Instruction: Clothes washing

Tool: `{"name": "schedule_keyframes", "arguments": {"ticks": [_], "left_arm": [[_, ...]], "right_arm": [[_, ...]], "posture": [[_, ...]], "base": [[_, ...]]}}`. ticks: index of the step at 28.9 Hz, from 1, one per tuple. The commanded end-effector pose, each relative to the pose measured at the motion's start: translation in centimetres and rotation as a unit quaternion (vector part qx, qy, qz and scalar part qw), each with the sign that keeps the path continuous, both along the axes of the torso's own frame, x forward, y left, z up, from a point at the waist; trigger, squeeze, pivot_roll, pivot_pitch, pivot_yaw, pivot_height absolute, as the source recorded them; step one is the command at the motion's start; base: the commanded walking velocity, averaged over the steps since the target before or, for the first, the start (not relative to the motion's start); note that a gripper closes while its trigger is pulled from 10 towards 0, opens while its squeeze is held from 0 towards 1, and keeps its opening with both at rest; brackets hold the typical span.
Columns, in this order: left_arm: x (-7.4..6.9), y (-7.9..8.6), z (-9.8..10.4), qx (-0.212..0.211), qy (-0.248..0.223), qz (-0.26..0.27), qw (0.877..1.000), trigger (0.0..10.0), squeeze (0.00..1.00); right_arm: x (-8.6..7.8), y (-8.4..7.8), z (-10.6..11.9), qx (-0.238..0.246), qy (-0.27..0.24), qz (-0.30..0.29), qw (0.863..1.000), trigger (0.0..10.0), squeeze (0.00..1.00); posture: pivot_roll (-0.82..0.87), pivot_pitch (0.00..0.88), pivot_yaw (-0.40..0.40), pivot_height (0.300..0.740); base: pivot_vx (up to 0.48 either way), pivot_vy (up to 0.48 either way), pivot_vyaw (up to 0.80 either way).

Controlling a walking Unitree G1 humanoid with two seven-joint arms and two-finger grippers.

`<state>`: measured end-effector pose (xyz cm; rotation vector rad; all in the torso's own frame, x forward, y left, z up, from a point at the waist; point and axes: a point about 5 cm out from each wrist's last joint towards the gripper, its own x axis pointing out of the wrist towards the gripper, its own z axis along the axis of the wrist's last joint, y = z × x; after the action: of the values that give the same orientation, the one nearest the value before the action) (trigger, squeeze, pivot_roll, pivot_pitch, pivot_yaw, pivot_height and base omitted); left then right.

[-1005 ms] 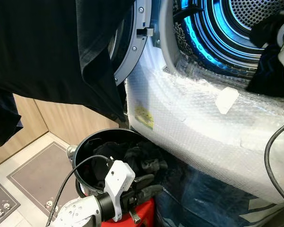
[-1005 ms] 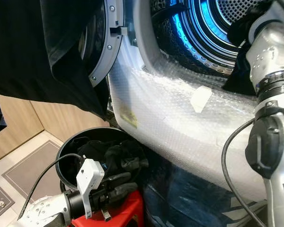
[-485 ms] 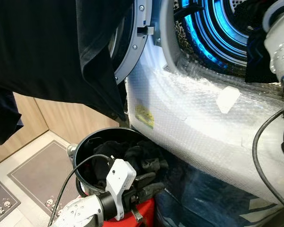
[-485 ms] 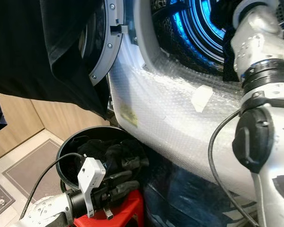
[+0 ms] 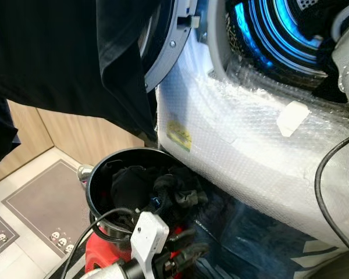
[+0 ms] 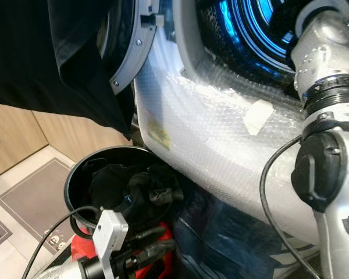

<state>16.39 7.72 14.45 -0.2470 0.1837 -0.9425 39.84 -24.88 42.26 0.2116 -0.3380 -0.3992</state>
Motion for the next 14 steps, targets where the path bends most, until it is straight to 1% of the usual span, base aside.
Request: {"name": "schedule_keyframes", "arguments": {"ticks": [1, 4, 5, 8, 14], "left_arm": [[-0.6, -0.4, 0.5, -0.008, -0.001, -0.005, 1.000, 10.0, 0.00], [-0.9, -0.5, 0.4, -0.010, 0.005, -0.002, 1.000, 10.0, 0.00], [-0.9, -0.5, 0.5, -0.013, 0.009, 0.001, 1.000, 10.0, 0.00], [-0.9, -0.6, 0.6, -0.016, 0.011, 0.006, 1.000, 10.0, 0.00], [-0.5, -0.6, 0.8, -0.020, 0.013, 0.009, 1.000, 10.0, 0.00]], "right_arm": [[-0.4, -1.1, 0.0, 0.009, 0.002, -0.030, 0.999, 10.0, 1.00], [-0.7, -2.0, -0.1, 0.019, 0.004, -0.057, 0.998, 10.0, 1.00], [-0.8, -2.2, 0.1, 0.014, 0.001, -0.064, 0.998, 10.0, 1.00], [-1.0, -2.4, 0.4, 0.003, -0.002, -0.071, 0.997, 10.0, 1.00], [-1.0, -2.3, 0.8, -0.020, 0.006, -0.068, 0.997, 10.0, 1.00]], "posture": [[0.03, 0.216, -0.141, 0.740], [0.03, 0.225, -0.144, 0.740], [0.03, 0.229, -0.145, 0.740], [0.03, 0.233, -0.144, 0.740], [0.01, 0.234, -0.132, 0.740]], "base": [[0.000, 0.000, 0.00], [0.000, 0.000, 0.00], [0.000, 0.000, 0.00], [0.000, 0.000, 0.00], [0.000, 0.000, 0.00]]}}
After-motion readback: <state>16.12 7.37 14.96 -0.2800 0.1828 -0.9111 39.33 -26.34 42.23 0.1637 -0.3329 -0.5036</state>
